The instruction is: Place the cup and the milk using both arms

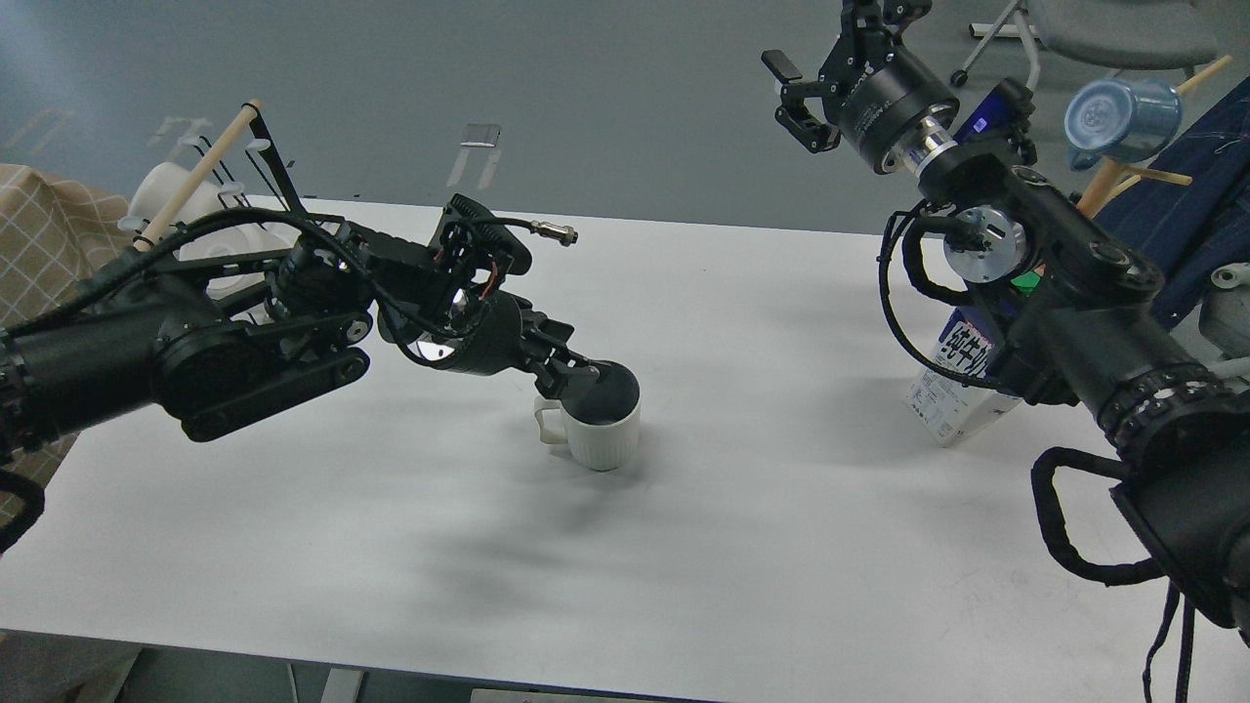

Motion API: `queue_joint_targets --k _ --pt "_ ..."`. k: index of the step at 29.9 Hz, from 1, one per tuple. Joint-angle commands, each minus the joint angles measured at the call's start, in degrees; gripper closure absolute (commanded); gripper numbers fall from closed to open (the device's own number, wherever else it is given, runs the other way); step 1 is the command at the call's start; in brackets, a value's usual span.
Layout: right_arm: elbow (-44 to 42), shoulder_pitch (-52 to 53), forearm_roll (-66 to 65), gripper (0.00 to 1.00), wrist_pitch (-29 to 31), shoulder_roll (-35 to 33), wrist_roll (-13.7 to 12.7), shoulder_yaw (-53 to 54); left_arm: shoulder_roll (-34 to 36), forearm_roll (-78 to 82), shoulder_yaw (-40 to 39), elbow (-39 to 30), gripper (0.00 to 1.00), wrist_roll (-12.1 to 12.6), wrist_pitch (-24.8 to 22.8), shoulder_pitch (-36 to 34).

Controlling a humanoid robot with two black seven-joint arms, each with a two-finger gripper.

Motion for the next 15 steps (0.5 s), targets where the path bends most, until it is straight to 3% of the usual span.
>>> queue_joint_targets --k 1,9,13,15 --pt "0.4 -0.1 0.0 0.00 0.0 -1.0 0.0 0.0 3.4 -7.4 -0.2 -1.0 0.04 0.0 0.0 -4.4" --pt "6.1 1.3 -1.1 0.00 0.0 -8.3 -0.1 -4.0 9.8 -28.9 -6.3 -0.7 0.04 1.0 0.0 -8.5" --pt "16.7 3.8 -1.8 0.00 0.0 -19.3 -0.1 -13.1 10.5 -39.1 -12.5 2.0 0.04 5.4 0.0 -7.5" --pt "19.9 3.9 -3.1 0.00 0.0 -22.8 -0.1 -14.7 10.0 -42.4 -13.7 4.2 0.04 6.5 0.0 -7.0"
